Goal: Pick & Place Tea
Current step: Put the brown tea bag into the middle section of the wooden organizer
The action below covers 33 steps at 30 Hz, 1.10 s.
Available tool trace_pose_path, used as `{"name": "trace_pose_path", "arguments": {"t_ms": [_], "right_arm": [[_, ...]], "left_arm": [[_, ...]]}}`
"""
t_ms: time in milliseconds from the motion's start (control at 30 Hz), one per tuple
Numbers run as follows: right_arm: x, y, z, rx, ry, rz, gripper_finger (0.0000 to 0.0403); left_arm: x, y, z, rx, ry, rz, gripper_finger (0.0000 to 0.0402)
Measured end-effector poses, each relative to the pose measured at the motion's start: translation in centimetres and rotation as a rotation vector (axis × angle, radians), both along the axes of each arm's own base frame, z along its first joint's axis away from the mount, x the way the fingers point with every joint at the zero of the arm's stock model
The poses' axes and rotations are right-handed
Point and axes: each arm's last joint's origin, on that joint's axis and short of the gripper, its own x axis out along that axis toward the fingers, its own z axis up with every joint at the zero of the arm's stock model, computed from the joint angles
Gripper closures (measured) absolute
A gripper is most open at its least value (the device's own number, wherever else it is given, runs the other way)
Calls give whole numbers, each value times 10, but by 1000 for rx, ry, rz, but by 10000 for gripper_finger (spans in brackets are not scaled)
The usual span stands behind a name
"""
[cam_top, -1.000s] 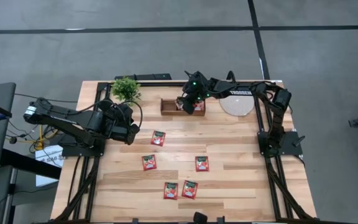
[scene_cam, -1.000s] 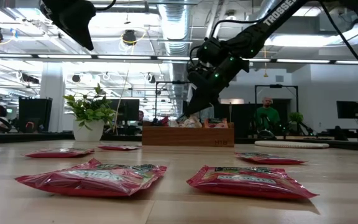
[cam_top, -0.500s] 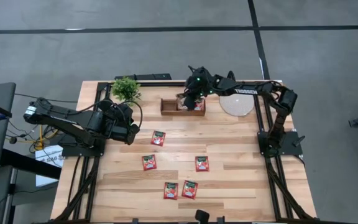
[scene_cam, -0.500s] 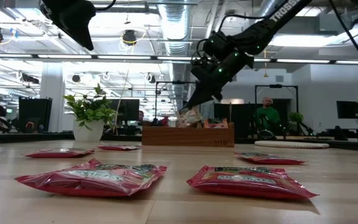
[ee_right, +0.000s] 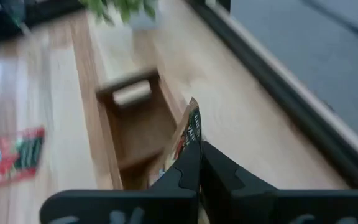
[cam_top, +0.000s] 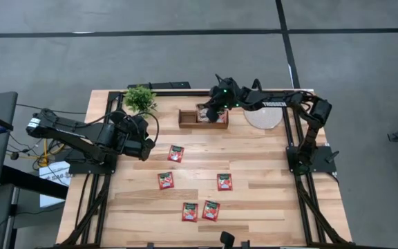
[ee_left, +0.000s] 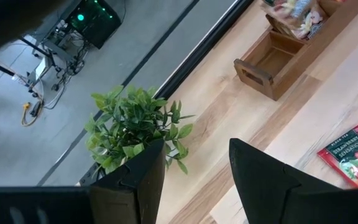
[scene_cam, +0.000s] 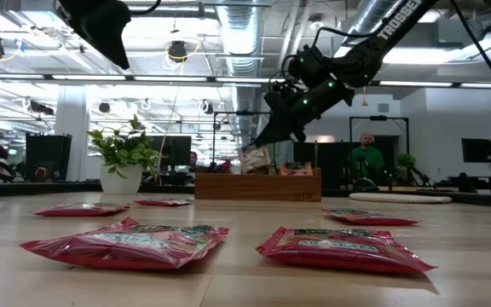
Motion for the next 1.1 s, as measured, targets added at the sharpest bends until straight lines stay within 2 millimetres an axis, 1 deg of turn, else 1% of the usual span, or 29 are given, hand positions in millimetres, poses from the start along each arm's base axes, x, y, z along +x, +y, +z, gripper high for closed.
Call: {"name": "trace_pose_path", "arguments": {"t_ms": [133,333,433,500,833,1100], "right_arm": [[-3,1,-6,-1,-68,-28,403],[-10,5,-15,-1,-69,-57,403],[-10,9,-14,-31,-90,-94,403],[-11,12,-15,-41,-71,-108,403],[-3,27,-15,-108,-43,-84,403],[-4,27,-16,-132,-29,-83,403]], "left_arm": [[1,0,0,-2,-8,-1,229],[1,0,0,-2,-9,-1,229],[1,0,0,-2,-8,-1,229],[1,0,0,-2,-8,-1,229],[1,0,0,-2,-9,-1,229],[1,0,0,-16,-9,-4,229]]}}
